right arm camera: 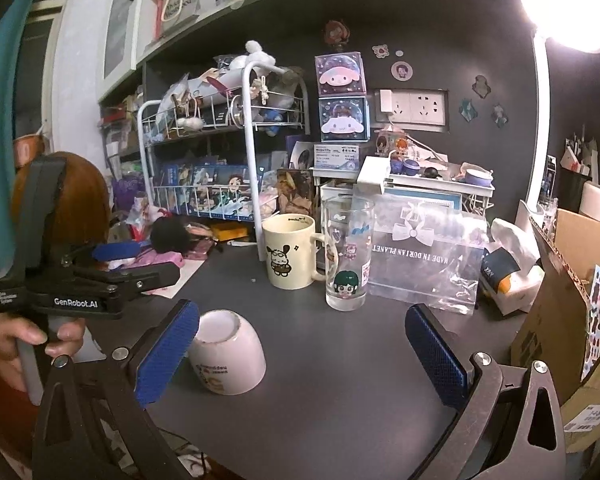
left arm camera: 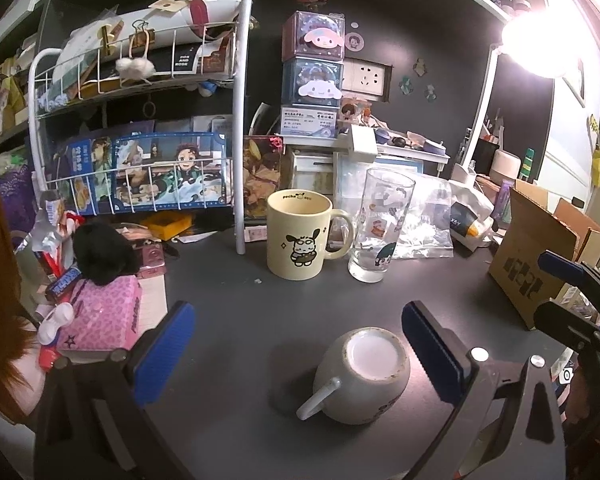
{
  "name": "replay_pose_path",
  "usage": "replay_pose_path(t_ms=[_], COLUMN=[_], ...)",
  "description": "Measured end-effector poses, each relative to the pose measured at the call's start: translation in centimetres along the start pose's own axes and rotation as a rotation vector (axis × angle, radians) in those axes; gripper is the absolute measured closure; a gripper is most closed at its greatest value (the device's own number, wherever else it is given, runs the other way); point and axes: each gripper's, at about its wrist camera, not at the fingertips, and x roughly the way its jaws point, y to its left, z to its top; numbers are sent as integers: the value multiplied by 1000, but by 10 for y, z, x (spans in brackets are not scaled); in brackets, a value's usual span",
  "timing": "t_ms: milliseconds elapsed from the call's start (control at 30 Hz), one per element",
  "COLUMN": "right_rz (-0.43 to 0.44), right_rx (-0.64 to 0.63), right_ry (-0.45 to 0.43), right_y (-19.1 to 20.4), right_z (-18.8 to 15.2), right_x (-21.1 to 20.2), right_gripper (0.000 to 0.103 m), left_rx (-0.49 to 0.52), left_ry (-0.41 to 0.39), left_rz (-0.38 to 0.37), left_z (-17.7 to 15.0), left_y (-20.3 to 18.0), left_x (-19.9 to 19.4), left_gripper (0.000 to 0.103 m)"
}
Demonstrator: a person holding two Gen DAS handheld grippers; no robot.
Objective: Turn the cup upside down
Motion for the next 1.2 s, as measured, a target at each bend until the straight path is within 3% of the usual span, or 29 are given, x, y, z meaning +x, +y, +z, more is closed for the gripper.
replay_pose_path(t_ms=[1200], right_rz=[20], right_rx=[45], right_ry=[0], right_y=[1], right_z=[-3], right_x=[-3], right_gripper=[0], left_rx=[0], left_ry=[2], left_rz=[-31], left_z=[1], left_y=[-9], left_x=[-3], left_gripper=[1])
